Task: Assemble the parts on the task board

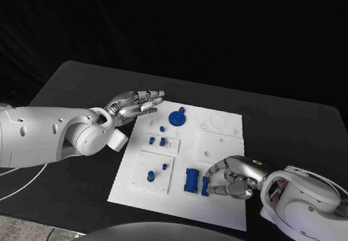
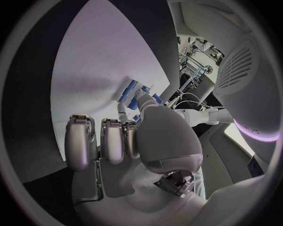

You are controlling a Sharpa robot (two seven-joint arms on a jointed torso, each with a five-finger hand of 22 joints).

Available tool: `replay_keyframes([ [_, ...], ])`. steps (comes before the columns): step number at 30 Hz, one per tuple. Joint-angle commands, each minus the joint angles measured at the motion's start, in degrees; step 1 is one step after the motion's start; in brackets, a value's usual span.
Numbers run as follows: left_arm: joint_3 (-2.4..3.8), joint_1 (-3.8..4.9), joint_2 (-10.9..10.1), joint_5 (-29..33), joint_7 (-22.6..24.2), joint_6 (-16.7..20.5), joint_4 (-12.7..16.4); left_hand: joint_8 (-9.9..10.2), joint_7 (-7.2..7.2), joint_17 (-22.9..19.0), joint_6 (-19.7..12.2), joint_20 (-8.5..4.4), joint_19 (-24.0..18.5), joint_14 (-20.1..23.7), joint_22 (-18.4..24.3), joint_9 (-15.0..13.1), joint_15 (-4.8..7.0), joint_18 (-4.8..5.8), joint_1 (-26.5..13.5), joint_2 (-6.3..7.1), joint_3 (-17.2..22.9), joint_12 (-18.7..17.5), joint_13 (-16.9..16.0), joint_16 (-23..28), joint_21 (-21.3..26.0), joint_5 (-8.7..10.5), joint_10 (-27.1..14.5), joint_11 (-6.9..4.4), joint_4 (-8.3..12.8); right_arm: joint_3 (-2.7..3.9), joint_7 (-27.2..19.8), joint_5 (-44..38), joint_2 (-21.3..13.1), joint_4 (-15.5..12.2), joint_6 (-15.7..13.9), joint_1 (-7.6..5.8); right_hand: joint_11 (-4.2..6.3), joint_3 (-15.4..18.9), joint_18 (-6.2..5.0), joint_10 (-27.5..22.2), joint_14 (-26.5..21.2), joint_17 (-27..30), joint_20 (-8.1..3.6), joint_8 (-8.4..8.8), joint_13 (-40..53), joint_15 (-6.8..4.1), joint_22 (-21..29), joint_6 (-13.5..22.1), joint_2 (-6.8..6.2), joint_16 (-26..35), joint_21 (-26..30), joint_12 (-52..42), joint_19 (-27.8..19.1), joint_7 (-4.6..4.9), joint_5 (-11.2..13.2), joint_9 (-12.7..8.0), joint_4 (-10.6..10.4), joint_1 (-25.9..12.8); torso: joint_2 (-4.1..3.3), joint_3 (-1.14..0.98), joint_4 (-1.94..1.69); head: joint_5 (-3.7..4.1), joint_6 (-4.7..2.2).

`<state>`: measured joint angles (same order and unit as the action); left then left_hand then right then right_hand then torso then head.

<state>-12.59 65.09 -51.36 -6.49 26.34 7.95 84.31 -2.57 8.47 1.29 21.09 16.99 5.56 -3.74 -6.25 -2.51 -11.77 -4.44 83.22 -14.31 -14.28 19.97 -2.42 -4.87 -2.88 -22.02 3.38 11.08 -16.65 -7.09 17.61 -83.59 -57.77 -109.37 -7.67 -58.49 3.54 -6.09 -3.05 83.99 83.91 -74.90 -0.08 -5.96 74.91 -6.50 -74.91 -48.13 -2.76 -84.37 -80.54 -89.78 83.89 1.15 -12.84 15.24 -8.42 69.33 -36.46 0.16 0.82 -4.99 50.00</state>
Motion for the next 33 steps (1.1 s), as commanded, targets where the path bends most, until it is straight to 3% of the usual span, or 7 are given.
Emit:
replay_keyframes([
  [1, 0.04, -0.03, 0.09, -0.27, 0.79, -0.99, 0.06, -0.40, 0.66, 0.09, 0.41, -0.11, 0.34, -0.29, -0.10, -0.06, 0.11, 0.48, 0.64, 0.05, -0.02, 0.29, -0.08, -0.33, -0.23, -0.19, 0.54, 0.06, 0.18, -0.03, -0.41, -7.79, 0.05, -0.23, -0.58, 0.11, 0.43, 0.28, 0.62, 6.01, 3.70, -1.47, -0.49, 0.43, 15.09, -0.63, -11.91, 0.10, 0.16, 0.26, 0.31, -0.22, 2.87, -0.26, 0.76, -0.65, -0.79, -0.90, 0.01, -0.02, 0.01, -0.01, 0.00],
  [16, 0.05, -0.32, -0.68, 0.12, 5.10, 1.51, 0.50, -0.80, 1.50, 0.23, 1.91, -0.13, 0.93, -0.90, -0.38, -0.21, 0.40, 0.40, 0.61, 0.01, -0.26, 1.59, -0.19, -1.12, -0.54, -0.17, 1.44, -0.42, 0.01, -0.02, -13.82, 8.20, -1.39, 1.10, -21.13, -0.15, -2.06, 1.64, -0.03, 6.01, 2.78, 2.58, 0.71, -1.55, 15.09, 1.27, -10.78, -8.62, -0.26, 2.40, 3.72, -0.22, 1.61, 2.89, 3.24, -2.25, -7.92, -3.55, 1.06, -0.10, 0.54, -0.64, 0.00],
  [23, 0.11, -0.29, -2.04, -0.03, 9.68, 5.39, 2.28, -1.62, 1.00, 0.17, 4.91, -0.54, 0.29, -0.65, 0.31, -0.46, 2.54, -0.15, -0.64, 0.83, -1.67, 3.29, -0.30, -1.17, -0.20, 0.68, 3.31, -2.21, -0.13, -0.01, -31.03, 41.09, -0.30, 5.12, -27.96, -2.22, -5.35, 2.03, -7.07, -21.68, -16.37, 44.97, 4.83, -3.01, -15.31, 5.11, 7.97, -11.97, 3.58, 38.29, 49.67, 34.98, -20.22, 4.76, 0.47, -2.40, -7.50, -7.36, 3.19, -0.12, 1.26, -1.20, 0.00],
  [26, 0.13, -0.24, -2.41, -0.43, 12.52, 7.68, 2.96, -3.10, -1.24, 0.21, 10.75, -1.76, 0.49, -1.16, 0.18, -0.99, 5.19, -1.59, -2.27, 1.52, -2.94, 5.36, -0.46, -1.53, -0.35, 2.85, 6.90, -5.36, -0.13, -0.01, -37.20, 55.39, 0.42, 7.39, -23.67, -2.66, -13.42, 4.71, -4.96, -41.51, -31.83, 55.38, 10.39, -0.94, -33.18, 13.21, 21.65, -8.41, 4.10, 58.92, 67.87, 59.73, -33.54, 7.54, -4.96, -3.75, -8.33, -8.53, 3.71, -0.18, 1.48, -1.62, 0.00],
  [28, 0.14, -0.23, -2.50, -1.14, 14.37, 9.27, 3.28, -3.56, -3.12, 0.23, 14.02, -3.62, 1.35, -2.25, -0.31, -1.05, 7.20, -3.41, -3.82, 1.90, -3.93, 5.74, -0.49, -1.70, -0.86, 4.69, 10.42, -7.27, -0.07, -0.01, -40.18, 63.45, 1.00, 9.11, -18.94, -2.82, -16.57, 6.49, -3.47, -50.17, -42.31, 60.26, 12.76, 0.21, -40.43, 17.34, 27.80, -3.07, 4.67, 67.58, 74.41, 68.33, -40.84, 5.91, -4.31, -5.33, -8.15, -8.56, 3.88, -0.27, 1.61, -1.82, 0.00],
  [31, 0.14, -0.23, -2.21, -1.59, 15.63, 10.33, 3.32, -2.22, -4.57, -0.12, 12.09, -4.88, 0.36, -0.77, 0.51, -0.55, 8.26, -4.69, -6.15, 2.40, -5.13, 1.92, -0.32, 0.43, -0.33, 8.09, 9.91, -9.21, -0.06, -0.01, -42.40, 69.57, 1.63, 11.25, -12.60, -2.83, -11.34, 9.85, -2.45, -63.43, -64.19, 68.25, 12.21, 0.80, -50.42, 14.38, 44.05, 4.71, 6.15, 78.78, 77.89, 77.18, -65.09, 5.23, -0.63, -7.80, -8.00, -10.09, 4.00, -0.32, 1.60, -1.57, 0.00],
  [33, 0.12, -0.24, -1.59, -1.61, 15.65, 10.27, 2.99, -0.07, -5.72, -0.69, 5.95, -4.94, -2.69, 1.90, 2.93, -0.02, 7.84, -4.84, -7.82, 2.77, -5.68, -3.56, 0.06, 3.14, 1.34, 10.42, 6.06, -10.45, -0.04, -0.01, -43.77, 71.80, 2.20, 13.18, -8.16, -2.74, -8.02, 11.09, -0.45, -76.27, -79.82, 73.22, 12.84, 3.43, -60.91, 11.98, 65.13, 31.76, 6.04, 83.00, 79.26, 84.22, -80.64, -6.15, 1.75, -12.94, -8.23, -9.42, 4.07, -0.40, 1.38, -1.27, 0.00],
])
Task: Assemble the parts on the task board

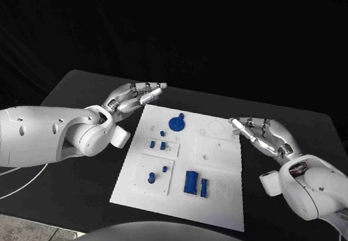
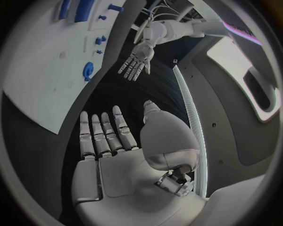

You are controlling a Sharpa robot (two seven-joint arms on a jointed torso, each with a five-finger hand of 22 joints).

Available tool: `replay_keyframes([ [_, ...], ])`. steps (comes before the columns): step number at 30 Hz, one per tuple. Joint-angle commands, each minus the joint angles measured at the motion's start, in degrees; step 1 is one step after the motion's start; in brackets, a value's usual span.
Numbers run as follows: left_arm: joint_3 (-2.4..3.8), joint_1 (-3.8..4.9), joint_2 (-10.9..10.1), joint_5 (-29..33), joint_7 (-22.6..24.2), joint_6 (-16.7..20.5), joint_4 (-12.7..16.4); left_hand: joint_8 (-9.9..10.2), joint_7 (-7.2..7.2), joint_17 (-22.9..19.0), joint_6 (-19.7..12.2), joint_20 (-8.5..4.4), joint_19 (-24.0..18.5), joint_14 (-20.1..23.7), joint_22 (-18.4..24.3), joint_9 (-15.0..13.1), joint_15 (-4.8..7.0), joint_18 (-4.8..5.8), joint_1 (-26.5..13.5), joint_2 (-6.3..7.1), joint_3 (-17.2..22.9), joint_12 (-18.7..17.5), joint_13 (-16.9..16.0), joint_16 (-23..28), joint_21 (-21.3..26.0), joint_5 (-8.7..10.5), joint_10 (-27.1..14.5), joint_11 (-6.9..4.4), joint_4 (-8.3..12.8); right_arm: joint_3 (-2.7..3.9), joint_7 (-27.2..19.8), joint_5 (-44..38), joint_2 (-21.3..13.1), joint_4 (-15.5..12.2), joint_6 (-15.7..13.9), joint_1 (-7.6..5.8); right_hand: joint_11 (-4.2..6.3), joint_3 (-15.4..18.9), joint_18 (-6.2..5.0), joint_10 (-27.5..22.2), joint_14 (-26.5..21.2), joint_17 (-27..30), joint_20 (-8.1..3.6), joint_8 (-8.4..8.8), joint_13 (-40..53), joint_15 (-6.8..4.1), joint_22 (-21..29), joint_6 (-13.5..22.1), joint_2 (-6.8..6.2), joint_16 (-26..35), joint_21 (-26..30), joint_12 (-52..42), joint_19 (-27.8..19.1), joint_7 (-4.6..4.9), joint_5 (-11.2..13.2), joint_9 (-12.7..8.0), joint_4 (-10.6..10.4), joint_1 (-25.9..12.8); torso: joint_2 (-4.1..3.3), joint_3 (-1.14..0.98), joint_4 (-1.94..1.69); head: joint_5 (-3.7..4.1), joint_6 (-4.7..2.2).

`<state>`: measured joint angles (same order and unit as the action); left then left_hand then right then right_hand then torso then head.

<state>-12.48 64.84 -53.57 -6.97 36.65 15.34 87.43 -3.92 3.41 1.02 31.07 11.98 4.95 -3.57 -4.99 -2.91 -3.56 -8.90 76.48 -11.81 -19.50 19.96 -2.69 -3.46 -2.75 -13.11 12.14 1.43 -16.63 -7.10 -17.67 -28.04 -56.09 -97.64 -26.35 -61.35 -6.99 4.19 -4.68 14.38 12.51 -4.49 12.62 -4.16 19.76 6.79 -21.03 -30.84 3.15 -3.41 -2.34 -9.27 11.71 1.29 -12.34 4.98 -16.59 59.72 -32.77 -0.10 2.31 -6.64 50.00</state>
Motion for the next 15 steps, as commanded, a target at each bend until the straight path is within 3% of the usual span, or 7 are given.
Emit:
replay_keyframes([
  [1, 0.01, 0.00, 0.89, -1.13, 5.17, 2.73, -0.31, 1.27, -1.39, -0.63, -6.78, 0.04, -3.30, 2.54, 2.83, 0.59, -0.43, -0.18, -1.70, 0.46, -0.63, -5.49, 0.49, 2.48, 1.87, 2.43, -4.43, -1.43, -0.06, 0.00, -8.99, 16.38, 0.75, 2.13, 11.57, 0.15, 4.56, 1.85, 0.76, -9.32, -11.16, 3.88, 0.25, 2.42, -8.94, -2.04, 16.36, 20.18, 0.55, 2.77, 1.69, 4.87, -10.81, -9.26, 1.69, -3.43, -0.27, 0.74, 0.37, -0.17, -0.15, 0.50, 0.00],
  [2, 0.00, -0.02, 1.19, -1.13, 4.93, 2.55, -0.49, 1.00, -2.39, -0.90, -9.86, -0.11, -4.21, 3.30, 3.83, 0.78, -0.35, 0.00, -2.40, 0.73, -0.78, -7.51, 0.68, 3.19, 2.35, 3.53, -6.25, -2.34, -0.05, 0.00, -9.49, 16.18, 1.00, 2.78, 12.30, 0.18, 6.39, 2.97, 0.48, -11.00, -12.31, 4.39, 0.25, 2.90, -11.35, -2.65, 19.99, 22.63, 0.80, 3.32, 2.22, 5.54, -11.60, -10.98, 2.00, -3.72, -0.33, 1.28, 0.34, -0.20, -0.15, 0.58, 0.00],
  [4, -0.01, -0.06, 1.82, -1.13, 4.38, 2.15, -0.87, 2.00, -4.10, -1.02, -13.48, -0.49, -4.68, 3.57, 4.46, 0.97, -0.43, -0.21, -3.69, 1.57, -0.54, -10.38, 1.03, 3.46, 2.56, 5.03, -8.83, -4.06, -0.10, -0.01, -10.41, 15.26, 1.46, 3.95, 13.30, 0.37, 8.42, 4.34, 0.39, -12.48, -12.51, 4.49, -0.18, 3.25, -13.90, -3.60, 21.03, 25.88, 1.22, 3.41, 2.34, 6.13, -11.71, -13.79, 2.30, -4.13, -0.10, 2.67, 0.20, -0.24, -0.18, 0.87, 0.00],
  [8, -0.01, -0.16, 3.04, -1.39, 3.81, 1.71, -1.58, 2.28, -6.04, -1.02, -16.70, -0.69, -4.88, 3.57, 4.82, 1.20, -0.15, -0.86, -5.55, 3.50, 1.37, -12.35, 1.34, 3.46, 2.68, 6.72, -10.89, -5.77, -0.14, 0.00, -11.42, 13.53, 2.04, 5.40, 14.66, 0.96, 8.58, 6.81, -0.34, -13.29, -12.51, 4.49, -0.64, 3.53, -16.12, -4.17, 21.03, 27.29, 2.11, 3.41, 2.34, 5.96, -11.71, -15.26, 2.49, -4.32, -0.03, 4.37, 0.12, -0.11, -0.37, 1.06, 0.00],
  [11, -0.02, -0.29, 3.91, -1.93, 3.58, 1.43, -2.12, 2.30, -6.53, -1.02, -17.08, -0.59, -4.88, 3.57, 4.84, 1.23, 0.29, -1.02, -6.01, 4.19, 2.32, -12.43, 1.38, 3.46, 2.68, 6.95, -11.13, -6.21, -0.15, 0.00, -11.64, 11.80, 2.54, 6.40, 15.64, 1.36, 7.64, 7.64, -0.78, -13.54, -12.51, 4.49, -0.93, 3.61, -16.88, -4.26, 21.03, 27.89, 2.00, 3.41, 2.34, 5.84, -11.71, -14.96, 3.19, -4.41, -0.10, 5.15, -0.08, -0.12, -0.50, 1.04, 0.00],
  [14, -0.01, -0.45, 4.51, -2.53, 3.48, 1.20, -2.52, 2.29, -6.60, -1.02, -17.07, -0.61, -4.89, 3.57, 4.85, 1.22, 0.56, -1.06, -6.13, 4.44, 2.68, -12.43, 1.39, 3.46, 2.69, 7.02, -11.20, -6.39, -0.15, 0.00, -11.78, 10.45, 3.01, 7.16, 16.27, 1.70, 6.79, 8.19, -1.15, -13.66, -12.51, 4.49, -1.21, 3.65, -17.42, -5.76, 21.03, 28.18, 2.21, 3.41, 2.34, 5.61, -11.71, -14.66, 3.83, -4.45, -0.11, 5.42, -0.14, -0.12, -0.56, 1.04, 0.00],
  [15, -0.05, -0.35, 4.21, -1.04, 1.92, 1.49, -2.34, 3.92, -3.41, -1.02, -21.13, -4.03, -4.95, 3.57, 4.99, 2.91, 3.56, 2.65, -27.11, 6.33, 7.51, -14.53, 2.69, 3.46, 2.75, 8.70, -12.14, -1.43, 4.96, 0.00, -9.01, 11.91, 2.77, 6.79, 12.15, 1.50, 6.99, 4.31, 4.68, -14.38, -12.51, 4.49, -4.41, 4.16, -19.76, -6.79, 21.03, 30.84, -3.15, 3.41, 2.34, 9.27, -11.71, -10.73, 6.27, -4.98, 4.95, -14.54, 0.01, -0.14, -0.41, 1.04, -0.01],
])
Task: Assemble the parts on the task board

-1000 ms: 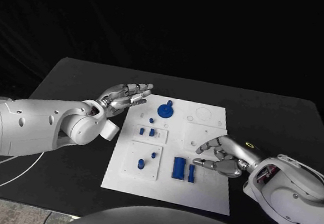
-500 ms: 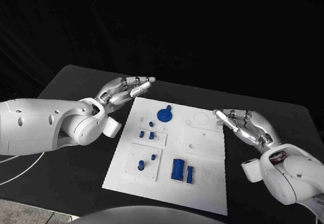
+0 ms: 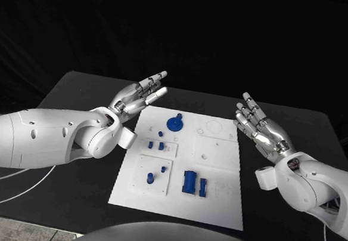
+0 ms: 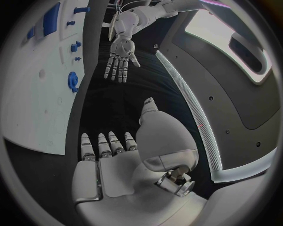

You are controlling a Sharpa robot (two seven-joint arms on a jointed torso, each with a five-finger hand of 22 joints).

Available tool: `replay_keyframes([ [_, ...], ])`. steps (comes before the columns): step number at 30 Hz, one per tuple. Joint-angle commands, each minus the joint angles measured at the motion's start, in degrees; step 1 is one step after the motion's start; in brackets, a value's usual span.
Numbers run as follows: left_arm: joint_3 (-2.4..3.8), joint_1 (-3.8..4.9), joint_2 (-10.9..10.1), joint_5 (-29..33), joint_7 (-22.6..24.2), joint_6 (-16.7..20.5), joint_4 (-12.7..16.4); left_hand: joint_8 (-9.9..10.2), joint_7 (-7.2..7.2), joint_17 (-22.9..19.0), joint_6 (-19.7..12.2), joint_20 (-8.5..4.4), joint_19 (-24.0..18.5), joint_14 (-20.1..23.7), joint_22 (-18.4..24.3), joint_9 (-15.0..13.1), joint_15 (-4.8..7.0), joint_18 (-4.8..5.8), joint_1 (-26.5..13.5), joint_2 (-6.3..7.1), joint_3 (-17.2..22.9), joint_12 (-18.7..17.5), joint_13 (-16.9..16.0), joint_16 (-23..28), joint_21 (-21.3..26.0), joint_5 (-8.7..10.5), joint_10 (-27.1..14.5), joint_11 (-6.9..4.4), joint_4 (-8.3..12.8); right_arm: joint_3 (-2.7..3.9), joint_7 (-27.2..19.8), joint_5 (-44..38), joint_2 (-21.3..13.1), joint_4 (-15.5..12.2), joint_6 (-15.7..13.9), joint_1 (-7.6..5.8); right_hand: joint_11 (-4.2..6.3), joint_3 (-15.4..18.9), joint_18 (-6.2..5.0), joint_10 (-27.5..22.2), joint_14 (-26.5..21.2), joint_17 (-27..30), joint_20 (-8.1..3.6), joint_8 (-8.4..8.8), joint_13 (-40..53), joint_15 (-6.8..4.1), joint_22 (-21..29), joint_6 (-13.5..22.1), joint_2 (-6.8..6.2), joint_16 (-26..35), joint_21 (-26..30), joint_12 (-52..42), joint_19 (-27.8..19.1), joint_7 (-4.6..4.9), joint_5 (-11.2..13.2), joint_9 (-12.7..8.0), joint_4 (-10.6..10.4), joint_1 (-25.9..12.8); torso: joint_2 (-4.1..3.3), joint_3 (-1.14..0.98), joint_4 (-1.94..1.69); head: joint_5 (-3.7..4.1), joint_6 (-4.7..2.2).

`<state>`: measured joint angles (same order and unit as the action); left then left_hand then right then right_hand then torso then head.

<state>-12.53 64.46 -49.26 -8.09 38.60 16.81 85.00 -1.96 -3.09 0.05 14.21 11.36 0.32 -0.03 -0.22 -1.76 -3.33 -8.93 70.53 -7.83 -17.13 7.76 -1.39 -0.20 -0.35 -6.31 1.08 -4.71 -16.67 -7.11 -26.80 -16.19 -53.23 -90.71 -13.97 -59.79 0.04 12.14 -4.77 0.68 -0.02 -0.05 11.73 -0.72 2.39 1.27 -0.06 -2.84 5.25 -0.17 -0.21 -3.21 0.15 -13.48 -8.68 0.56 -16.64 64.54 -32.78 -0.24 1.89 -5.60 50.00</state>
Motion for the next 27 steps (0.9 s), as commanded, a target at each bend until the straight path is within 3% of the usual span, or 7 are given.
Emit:
replay_keyframes([
  [1, 0.06, 0.01, -0.08, 0.11, -0.06, 0.14, 0.10, 1.96, 3.09, -0.05, -4.42, -3.48, -0.32, 0.03, 0.22, 1.76, 3.33, 2.68, -22.07, 2.64, 5.39, -2.44, 1.39, 0.20, 0.35, 1.94, -1.08, 4.71, 5.25, 0.03, 0.10, 0.13, -0.05, -0.14, -0.35, -0.06, -0.04, -5.26, 4.77, -0.68, 0.02, 0.05, -5.12, 0.72, -2.39, -1.27, 0.06, 2.84, -5.25, 0.17, 0.21, 3.21, -0.15, 5.86, 3.77, -0.56, 7.11, -26.09, 0.02, 0.00, 0.00, 0.02, -0.07],
  [4, 0.55, -0.16, 0.10, 0.42, -0.40, 1.19, 0.29, 1.96, 3.09, -0.05, -5.50, -4.31, -0.32, 0.03, 0.22, 1.76, 3.33, 2.68, -27.29, 3.25, 6.62, -3.07, 1.39, 0.20, 0.35, 6.31, -1.08, 4.71, 6.49, 0.28, 0.00, 0.69, 0.25, -0.10, -1.40, -0.07, -0.04, -12.14, 4.77, -0.68, 0.02, 0.05, -11.73, 0.72, -2.39, -1.27, 0.06, 2.84, -5.25, 0.17, 0.21, 3.21, -0.15, 9.11, 8.68, -0.56, 11.20, -42.57, 0.08, 0.01, -0.07, 0.21, -0.60],
  [5, 0.81, -0.25, 0.20, 0.59, -0.59, 1.77, 0.39, 1.96, 3.09, -0.05, -5.78, -4.59, -0.32, 0.03, 0.22, 1.76, 3.33, 2.68, -28.96, 3.42, 7.02, -3.27, 1.39, 0.20, 0.35, 6.31, -1.08, 4.71, 6.89, 0.42, -0.06, 1.00, 0.42, -0.09, -1.98, -0.08, -0.04, -12.14, 4.77, -0.68, 0.02, 0.05, -11.73, 0.72, -2.39, -1.27, 0.06, 2.84, -5.25, 0.17, 0.21, 3.21, -0.15, 13.48, 8.68, -0.56, 12.26, -46.49, 0.11, 0.01, -0.10, 0.31, -0.88],
  [8, 2.13, -0.70, 0.69, 1.44, -1.51, 4.65, 0.91, 1.96, 3.09, -0.05, -6.83, -5.46, -0.32, 0.03, 0.22, 1.76, 3.33, 3.63, -34.24, 7.83, 8.29, -7.76, 1.39, 0.20, 0.35, 6.31, -1.08, 4.71, 8.15, 1.10, -0.36, 2.56, 1.25, 0.00, -4.86, -0.11, -0.04, -12.14, 4.77, -0.68, 0.02, 0.05, -11.73, 0.72, -2.39, -1.27, 0.06, 2.84, -5.25, 0.17, 0.21, 3.21, -0.15, 13.48, 8.68, -0.56, 16.64, -54.78, 0.25, 0.04, -0.28, 0.83, -2.32],
  [23, 11.41, -3.91, 4.15, 7.37, -8.01, 24.85, 4.51, 1.96, 3.09, -0.05, -9.99, -11.36, -0.32, 0.03, 0.22, 1.76, 3.33, 4.90, -50.53, 7.83, 12.19, -7.76, 1.39, 0.20, 0.35, 6.31, -1.08, 4.71, 12.06, 6.24, -2.61, 14.21, 7.48, 0.65, -26.48, -0.33, -0.04, -12.14, 4.77, -0.68, 0.02, 0.05, -11.73, 0.72, -2.39, -1.27, 0.06, 2.84, -5.25, 0.17, 0.21, 3.21, -0.15, 13.48, 8.68, -0.56, 16.64, -64.54, 1.38, 0.20, -1.63, 4.82, -13.44],
  [24, 11.72, -4.02, 4.27, 7.57, -8.23, 25.54, 4.64, 1.96, 3.09, -0.05, -10.15, -11.36, -0.32, 0.03, 0.22, 1.76, 3.33, 8.93, -51.34, 7.83, 12.38, -7.76, 1.39, 0.20, 0.35, 6.31, -1.08, 4.71, 12.24, 6.44, -2.70, 14.67, 7.73, 0.67, -27.33, -0.34, -0.04, -12.14, 4.77, -0.68, 0.02, 0.05, -11.73, 0.72, -2.39, -1.27, 0.06, 2.84, -5.25, 0.17, 0.21, 3.21, -0.15, 13.48, 8.68, -0.56, 16.64, -64.54, 1.42, 0.21, -1.68, 4.98, -13.91],
  [27, 12.36, -4.24, 4.50, 7.98, -8.68, 26.92, 4.88, 1.96, 3.09, -0.05, -14.21, -11.36, -0.32, 0.03, 0.22, 1.76, 3.33, 8.93, -53.33, 7.83, 12.86, -7.76, 1.39, 0.20, 0.35, 6.31, -1.08, 4.71, 16.67, 6.88, -2.90, 15.68, 8.27, 0.73, -29.20, -0.36, -0.04, -12.14, 4.77, -0.68, 0.02, 0.05, -11.73, 0.72, -2.39, -1.27, 0.06, 2.84, -5.25, 0.17, 0.21, 3.21, -0.15, 13.48, 8.68, -0.56, 16.64, -64.54, 1.53, 0.23, -1.81, 5.36, -14.97],
])
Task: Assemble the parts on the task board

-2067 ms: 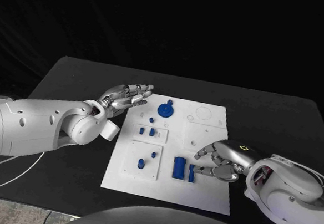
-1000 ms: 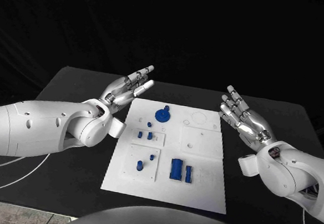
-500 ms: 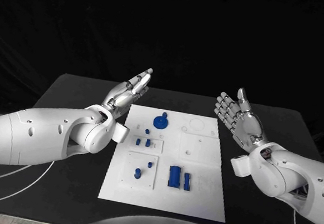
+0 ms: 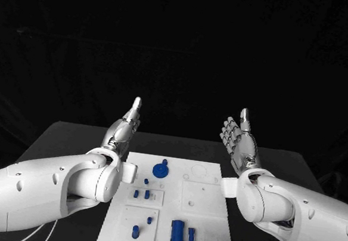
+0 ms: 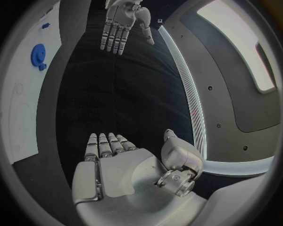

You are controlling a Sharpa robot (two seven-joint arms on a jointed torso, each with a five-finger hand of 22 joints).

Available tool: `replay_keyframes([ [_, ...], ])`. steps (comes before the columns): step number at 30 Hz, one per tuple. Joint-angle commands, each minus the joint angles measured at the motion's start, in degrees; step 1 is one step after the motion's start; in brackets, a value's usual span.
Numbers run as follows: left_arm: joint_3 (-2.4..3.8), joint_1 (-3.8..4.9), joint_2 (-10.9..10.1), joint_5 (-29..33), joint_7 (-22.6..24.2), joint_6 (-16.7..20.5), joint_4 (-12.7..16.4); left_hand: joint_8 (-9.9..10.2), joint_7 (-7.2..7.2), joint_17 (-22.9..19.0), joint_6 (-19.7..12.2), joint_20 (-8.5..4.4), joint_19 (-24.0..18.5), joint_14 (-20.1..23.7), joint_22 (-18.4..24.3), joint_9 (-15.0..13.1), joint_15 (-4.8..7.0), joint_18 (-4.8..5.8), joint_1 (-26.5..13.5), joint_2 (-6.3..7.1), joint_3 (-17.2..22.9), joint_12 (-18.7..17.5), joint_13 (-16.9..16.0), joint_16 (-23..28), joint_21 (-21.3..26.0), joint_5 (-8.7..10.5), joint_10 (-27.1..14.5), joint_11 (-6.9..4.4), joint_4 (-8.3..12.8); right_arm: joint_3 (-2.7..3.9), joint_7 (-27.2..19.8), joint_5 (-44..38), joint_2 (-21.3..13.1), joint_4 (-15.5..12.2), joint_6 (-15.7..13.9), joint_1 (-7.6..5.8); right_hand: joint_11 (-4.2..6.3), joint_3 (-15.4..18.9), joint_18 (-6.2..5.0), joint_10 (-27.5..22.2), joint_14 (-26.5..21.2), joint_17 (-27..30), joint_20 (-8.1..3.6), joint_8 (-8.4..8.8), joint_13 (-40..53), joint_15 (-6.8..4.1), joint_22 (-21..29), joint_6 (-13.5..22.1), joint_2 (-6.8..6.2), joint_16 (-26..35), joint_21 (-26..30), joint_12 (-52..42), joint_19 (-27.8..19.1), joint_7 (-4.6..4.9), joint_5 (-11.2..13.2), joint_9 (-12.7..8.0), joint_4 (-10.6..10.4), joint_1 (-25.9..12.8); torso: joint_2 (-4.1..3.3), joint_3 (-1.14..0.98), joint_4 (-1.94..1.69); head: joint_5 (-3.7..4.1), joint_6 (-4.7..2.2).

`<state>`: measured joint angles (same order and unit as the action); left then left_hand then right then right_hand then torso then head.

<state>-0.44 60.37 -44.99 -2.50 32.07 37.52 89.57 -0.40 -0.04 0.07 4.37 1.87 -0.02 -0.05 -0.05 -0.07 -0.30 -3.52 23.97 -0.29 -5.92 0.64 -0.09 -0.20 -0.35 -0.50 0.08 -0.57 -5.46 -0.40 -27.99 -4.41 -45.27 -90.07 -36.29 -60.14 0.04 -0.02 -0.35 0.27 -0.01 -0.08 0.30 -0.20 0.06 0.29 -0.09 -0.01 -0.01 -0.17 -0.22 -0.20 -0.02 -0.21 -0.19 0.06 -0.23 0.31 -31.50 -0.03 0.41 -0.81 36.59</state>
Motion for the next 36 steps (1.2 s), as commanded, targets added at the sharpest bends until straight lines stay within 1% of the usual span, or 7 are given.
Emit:
replay_keyframes([
  [1, 0.37, -0.19, 0.28, 2.46, -2.23, 6.46, 0.36, 0.40, 0.04, -0.07, -4.37, -1.87, 0.02, 0.05, 0.05, 0.07, 0.30, 3.52, -7.48, 0.29, 1.90, -0.64, 0.09, 0.20, 0.35, 0.50, -0.08, 0.57, 5.46, 0.28, -1.75, 4.12, 0.43, 0.10, -7.30, -0.01, -0.04, 0.02, 0.35, -0.27, 0.01, 0.08, -0.30, 0.20, -0.06, -0.29, 0.09, 0.01, 0.01, 0.17, 0.22, 0.20, 0.02, 0.21, 0.19, -0.06, 0.23, -0.31, 0.28, 0.03, -0.36, 0.67, -1.81],
  [2, 0.44, -0.21, 0.30, 2.50, -2.27, 6.60, 0.39, 0.40, 0.04, -0.07, -4.37, -1.87, 0.02, 0.05, 0.05, 0.07, 0.30, 3.52, -8.43, 0.29, 5.92, -0.64, 0.09, 0.20, 0.35, 0.50, -0.08, 0.57, 5.46, 0.37, -1.79, 4.34, 0.54, 0.11, -7.69, -0.01, -0.04, 0.02, 0.35, -0.27, 0.01, 0.08, -0.30, 0.20, -0.06, -0.29, 0.09, 0.01, 0.01, 0.17, 0.22, 0.20, 0.02, 0.21, 0.19, -0.06, 0.23, -0.31, 0.31, 0.03, -0.39, 0.76, -2.07],
  [15, 0.44, -0.21, 0.30, 2.50, -2.27, 6.60, 0.39, 0.40, 0.04, -0.07, -4.37, -1.87, 0.02, 0.05, 0.05, 0.07, 0.30, 3.52, -14.88, 0.29, 5.92, -0.64, 0.09, 0.20, 0.35, 0.50, -0.08, 0.57, 5.46, 0.40, -1.80, 4.41, 0.58, 0.12, -7.82, -0.02, -0.04, 0.02, 0.35, -0.27, 0.01, 0.08, -0.30, 0.20, -0.06, -0.29, 0.09, 0.01, 0.01, 0.17, 0.22, 0.20, 0.02, 0.21, 0.19, -0.06, 0.23, -0.31, 0.32, 0.03, -0.41, 0.81, -2.21],
  [24, 0.44, -0.21, 0.30, 2.50, -2.27, 6.60, 0.39, 0.40, 0.04, -0.07, -4.37, -1.87, 0.02, 0.05, 0.05, 0.07, 0.30, 3.52, -17.60, 0.29, 5.92, -0.64, 0.09, 0.20, 0.35, 0.50, -0.08, 0.57, 5.46, 0.40, -1.80, 4.41, 0.58, 0.12, -7.82, -0.02, -0.04, 0.02, 0.35, -0.27, 0.01, 0.08, -0.30, 0.20, -0.06, -0.29, 0.09, 0.01, 0.01, 0.17, 0.22, 0.20, 0.02, 0.21, 0.19, -0.06, 0.23, -0.31, 0.32, 0.03, -0.41, 0.81, -2.21],
  [26, 0.44, -0.21, 0.30, 2.50, -2.27, 6.60, 0.39, 0.40, 0.04, -0.07, -4.37, -1.87, 0.02, 0.05, 0.05, 0.07, 0.30, 3.52, -19.35, 0.29, 5.92, -0.64, 0.09, 0.20, 0.35, 0.50, -0.08, 0.57, 5.46, 0.40, -1.80, 4.41, 0.58, 0.12, -7.82, -0.02, -0.04, 0.02, 0.35, -0.27, 0.01, 0.08, -0.30, 0.20, -0.06, -0.29, 0.09, 0.01, 0.01, 0.17, 0.22, 0.20, 0.02, 0.21, 0.19, -0.06, 0.23, -0.31, 0.32, 0.03, -0.41, 0.81, -2.21],
  [27, 0.44, -0.21, 0.30, 2.50, -2.27, 6.60, 0.39, 0.40, 0.04, -0.07, -4.37, -1.87, 0.02, 0.05, 0.05, 0.07, 0.30, 3.52, -23.97, 0.29, 5.92, -0.64, 0.09, 0.20, 0.35, 0.50, -0.08, 0.57, 5.46, 0.40, -1.80, 4.41, 0.58, 0.12, -7.82, -0.02, -0.04, 0.02, 0.35, -0.27, 0.01, 0.08, -0.30, 0.20, -0.06, -0.29, 0.09, 0.01, 0.01, 0.17, 0.22, 0.20, 0.02, 0.21, 0.19, -0.06, 0.23, -0.31, 0.32, 0.03, -0.41, 0.81, -2.21],
  [36, 0.44, -0.21, 0.30, 2.50, -2.27, 6.60, 0.39, 0.40, 0.04, -0.07, -4.37, -1.87, 0.02, 0.05, 0.05, 0.07, 0.30, 3.52, -23.97, 0.29, 5.92, -0.64, 0.09, 0.20, 0.35, 0.50, -0.08, 0.57, 5.46, 0.40, -1.80, 4.41, 0.58, 0.12, -7.82, -0.02, -0.04, 0.02, 0.35, -0.27, 0.01, 0.08, -0.30, 0.20, -0.06, -0.29, 0.09, 0.01, 0.01, 0.17, 0.22, 0.20, 0.02, 0.21, 0.19, -0.06, 0.23, -0.31, 0.32, 0.03, -0.41, 0.81, -2.21],
])
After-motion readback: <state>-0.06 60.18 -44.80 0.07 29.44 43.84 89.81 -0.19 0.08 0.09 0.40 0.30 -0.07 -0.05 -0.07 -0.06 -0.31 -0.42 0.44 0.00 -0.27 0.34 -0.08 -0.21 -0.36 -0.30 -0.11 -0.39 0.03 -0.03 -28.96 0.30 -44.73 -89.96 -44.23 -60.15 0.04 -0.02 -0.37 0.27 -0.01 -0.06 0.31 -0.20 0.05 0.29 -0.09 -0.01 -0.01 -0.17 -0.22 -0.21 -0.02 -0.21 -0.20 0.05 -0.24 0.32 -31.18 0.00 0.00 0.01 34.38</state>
